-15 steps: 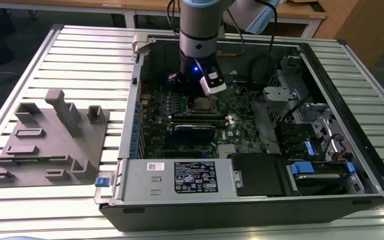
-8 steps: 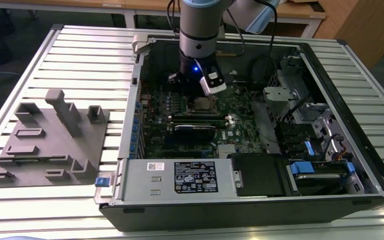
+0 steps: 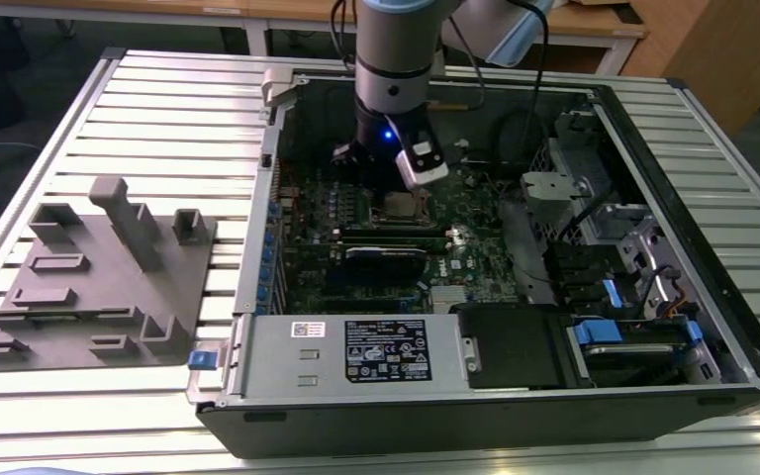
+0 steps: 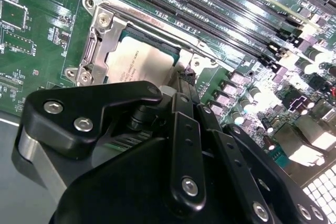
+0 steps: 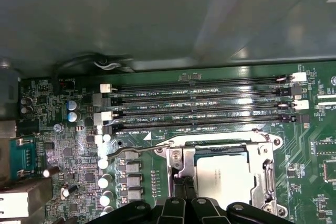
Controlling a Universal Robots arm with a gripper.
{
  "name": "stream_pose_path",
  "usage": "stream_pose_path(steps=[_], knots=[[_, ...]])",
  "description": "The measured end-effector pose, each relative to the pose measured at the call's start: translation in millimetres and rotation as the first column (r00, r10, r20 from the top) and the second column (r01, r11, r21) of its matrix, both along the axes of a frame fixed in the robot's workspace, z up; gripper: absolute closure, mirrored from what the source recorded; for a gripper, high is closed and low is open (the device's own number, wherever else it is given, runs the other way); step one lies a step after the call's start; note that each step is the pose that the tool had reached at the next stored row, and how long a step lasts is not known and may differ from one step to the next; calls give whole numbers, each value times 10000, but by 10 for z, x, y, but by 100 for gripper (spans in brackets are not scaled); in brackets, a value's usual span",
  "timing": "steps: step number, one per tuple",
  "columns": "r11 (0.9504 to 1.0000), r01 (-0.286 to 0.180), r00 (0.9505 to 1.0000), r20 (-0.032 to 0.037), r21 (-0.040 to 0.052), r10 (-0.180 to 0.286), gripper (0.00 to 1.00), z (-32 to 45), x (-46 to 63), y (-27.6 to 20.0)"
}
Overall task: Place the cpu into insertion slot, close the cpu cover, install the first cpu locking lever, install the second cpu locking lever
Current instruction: 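Close the cpu cover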
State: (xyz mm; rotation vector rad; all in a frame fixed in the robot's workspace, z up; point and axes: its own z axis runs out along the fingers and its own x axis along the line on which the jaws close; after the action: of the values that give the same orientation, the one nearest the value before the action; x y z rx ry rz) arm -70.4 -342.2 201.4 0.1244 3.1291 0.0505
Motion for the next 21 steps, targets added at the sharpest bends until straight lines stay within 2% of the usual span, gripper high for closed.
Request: stream_pose_path(steps=[5,16,21], knots=[[10000,0,10000,-1,-1,0,89,46,0,0],[10000,0,10000,0,-1,0,89,303,0,0],[10000,-1,10000,2,1,1,89,312,0,0]])
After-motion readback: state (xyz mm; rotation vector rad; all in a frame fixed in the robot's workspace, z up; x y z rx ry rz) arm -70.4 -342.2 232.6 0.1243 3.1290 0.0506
